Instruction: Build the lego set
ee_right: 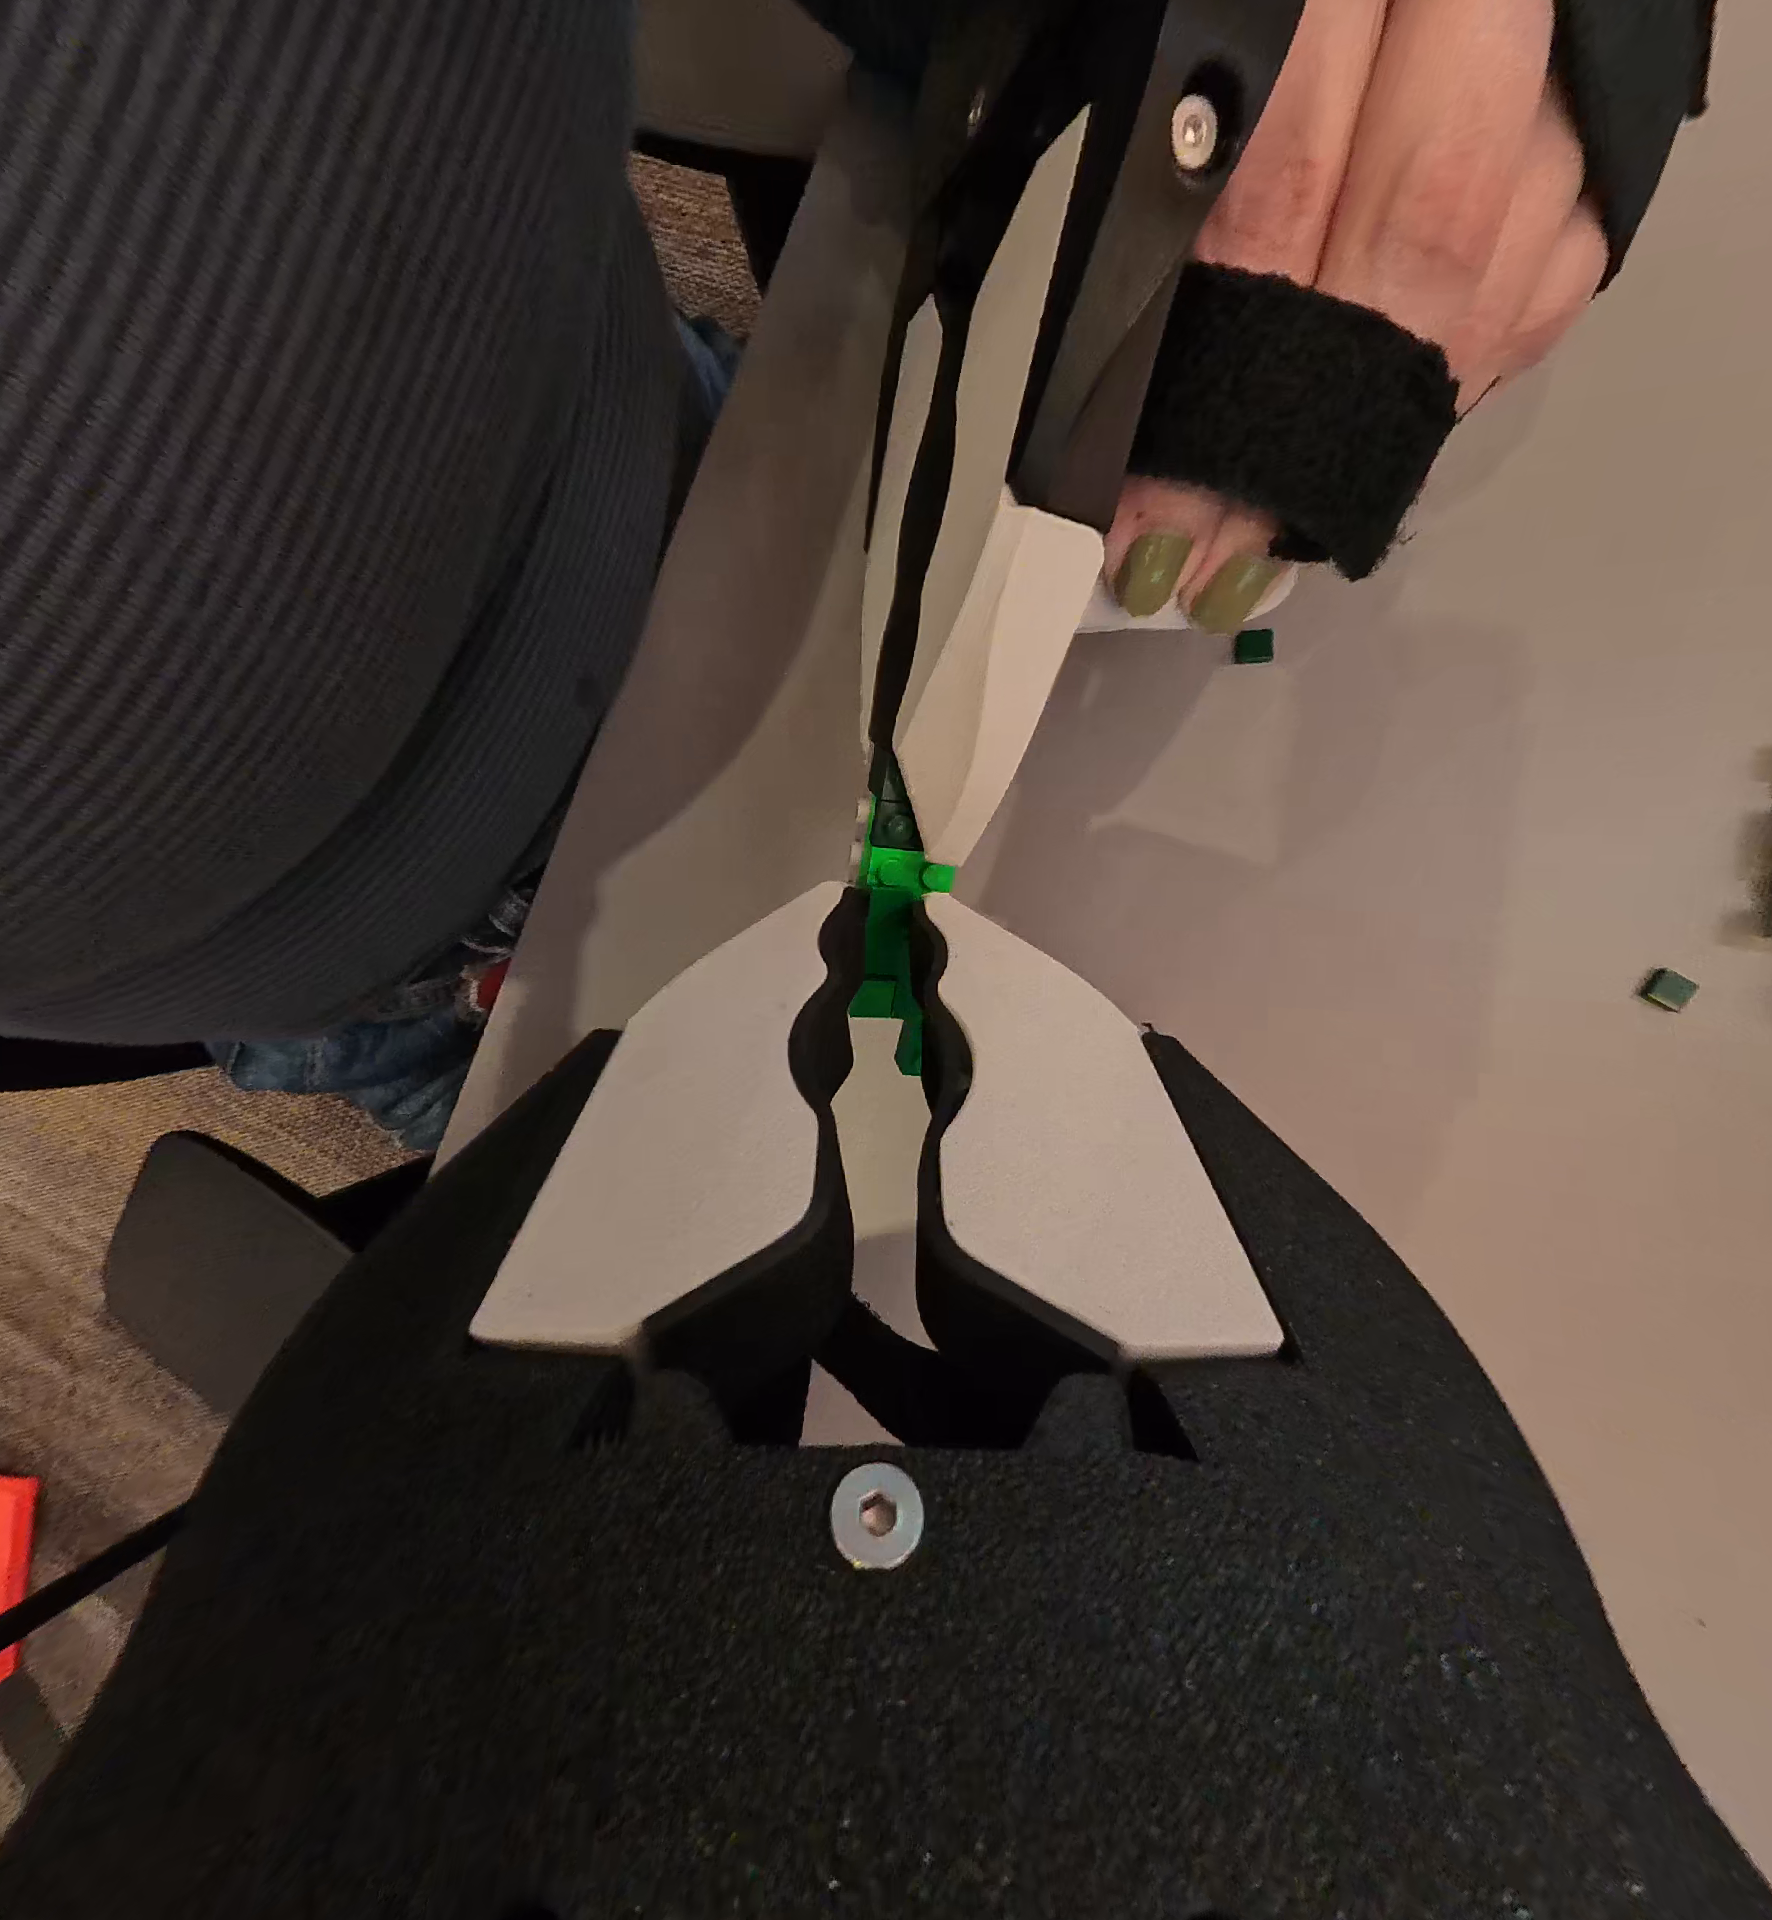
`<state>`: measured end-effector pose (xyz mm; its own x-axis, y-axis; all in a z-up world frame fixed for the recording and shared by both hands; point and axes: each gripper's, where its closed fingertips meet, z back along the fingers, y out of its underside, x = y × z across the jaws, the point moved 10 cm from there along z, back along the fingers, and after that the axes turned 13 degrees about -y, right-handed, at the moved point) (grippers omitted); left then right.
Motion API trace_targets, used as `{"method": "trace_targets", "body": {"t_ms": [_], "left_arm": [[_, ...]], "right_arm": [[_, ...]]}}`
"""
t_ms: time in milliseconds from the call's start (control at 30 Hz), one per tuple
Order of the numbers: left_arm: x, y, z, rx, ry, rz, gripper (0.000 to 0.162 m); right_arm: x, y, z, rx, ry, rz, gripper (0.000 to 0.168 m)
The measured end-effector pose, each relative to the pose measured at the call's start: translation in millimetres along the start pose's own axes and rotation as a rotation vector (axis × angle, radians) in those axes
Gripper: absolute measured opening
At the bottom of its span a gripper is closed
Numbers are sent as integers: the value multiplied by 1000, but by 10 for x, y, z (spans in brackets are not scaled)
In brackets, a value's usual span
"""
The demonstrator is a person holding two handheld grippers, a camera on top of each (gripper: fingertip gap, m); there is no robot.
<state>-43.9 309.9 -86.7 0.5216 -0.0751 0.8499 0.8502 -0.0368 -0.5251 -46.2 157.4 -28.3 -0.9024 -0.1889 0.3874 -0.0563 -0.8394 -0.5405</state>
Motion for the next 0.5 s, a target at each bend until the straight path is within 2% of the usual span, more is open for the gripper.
{"method": "trace_targets", "body": {"t_ms": [200, 500], "left_arm": [[25, 31, -1, 11, -26, 45, 15], [54, 50, 14, 15, -63, 61, 15]], "right_arm": [[43, -18, 30, 15, 90, 23, 7], [104, 19, 57, -50, 195, 45, 7]]}}
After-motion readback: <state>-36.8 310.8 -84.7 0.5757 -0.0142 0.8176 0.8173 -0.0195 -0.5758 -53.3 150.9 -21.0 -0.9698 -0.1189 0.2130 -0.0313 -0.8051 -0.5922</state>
